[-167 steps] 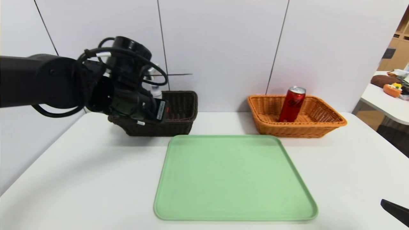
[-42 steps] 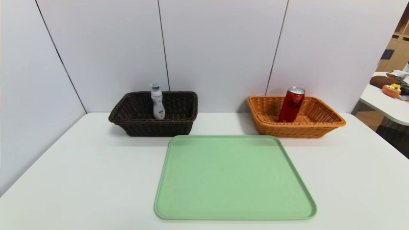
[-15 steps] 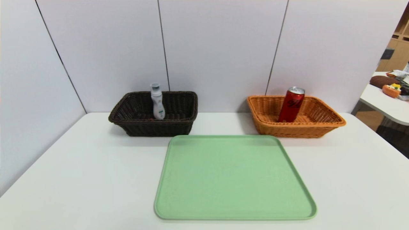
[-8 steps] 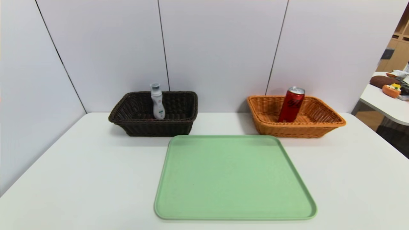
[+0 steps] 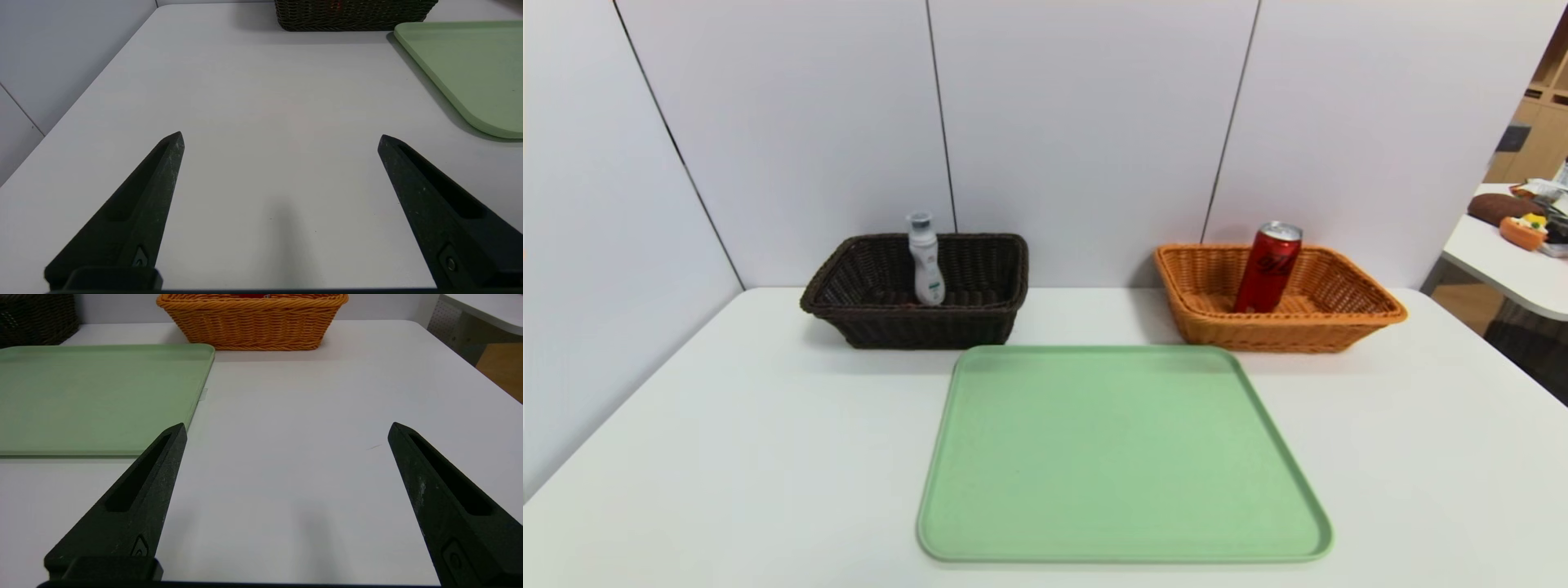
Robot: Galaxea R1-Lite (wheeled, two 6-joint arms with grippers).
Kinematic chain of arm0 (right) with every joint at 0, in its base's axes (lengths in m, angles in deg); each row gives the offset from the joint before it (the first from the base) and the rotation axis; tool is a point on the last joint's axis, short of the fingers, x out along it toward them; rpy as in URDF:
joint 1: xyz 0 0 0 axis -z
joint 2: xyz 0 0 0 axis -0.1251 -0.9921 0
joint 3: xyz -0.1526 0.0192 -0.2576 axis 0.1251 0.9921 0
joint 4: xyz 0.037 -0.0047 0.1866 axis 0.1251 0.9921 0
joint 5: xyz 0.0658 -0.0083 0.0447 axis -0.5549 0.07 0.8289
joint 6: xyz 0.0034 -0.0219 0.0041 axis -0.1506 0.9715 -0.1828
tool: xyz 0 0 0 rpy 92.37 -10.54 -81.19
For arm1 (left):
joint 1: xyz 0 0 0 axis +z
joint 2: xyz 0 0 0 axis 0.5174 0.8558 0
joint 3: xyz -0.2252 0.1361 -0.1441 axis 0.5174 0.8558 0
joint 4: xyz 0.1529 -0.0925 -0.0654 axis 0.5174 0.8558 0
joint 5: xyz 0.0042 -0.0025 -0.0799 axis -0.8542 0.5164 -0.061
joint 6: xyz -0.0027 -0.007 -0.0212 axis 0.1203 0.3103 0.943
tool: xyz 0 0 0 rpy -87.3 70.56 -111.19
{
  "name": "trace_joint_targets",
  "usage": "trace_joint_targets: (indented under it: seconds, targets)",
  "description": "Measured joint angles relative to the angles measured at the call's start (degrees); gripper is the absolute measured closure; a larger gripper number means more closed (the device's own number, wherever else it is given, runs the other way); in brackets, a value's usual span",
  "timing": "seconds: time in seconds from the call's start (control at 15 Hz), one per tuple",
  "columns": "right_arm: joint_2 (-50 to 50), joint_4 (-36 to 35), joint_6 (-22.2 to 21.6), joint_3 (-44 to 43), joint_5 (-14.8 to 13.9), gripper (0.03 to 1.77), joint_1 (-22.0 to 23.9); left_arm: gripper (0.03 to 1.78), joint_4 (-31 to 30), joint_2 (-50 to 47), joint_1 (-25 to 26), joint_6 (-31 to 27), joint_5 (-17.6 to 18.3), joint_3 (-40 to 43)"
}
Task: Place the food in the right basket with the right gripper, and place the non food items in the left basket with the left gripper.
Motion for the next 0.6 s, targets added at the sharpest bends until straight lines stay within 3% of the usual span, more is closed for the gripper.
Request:
trace_joint_targets:
  seconds: [0.6]
  targets:
    - [0.0, 0.0, -0.2, 0.0, 0.0, 0.1, 0.0, 0.12, 0.0, 0.0, 0.0, 0.0, 0.0, 0.0]
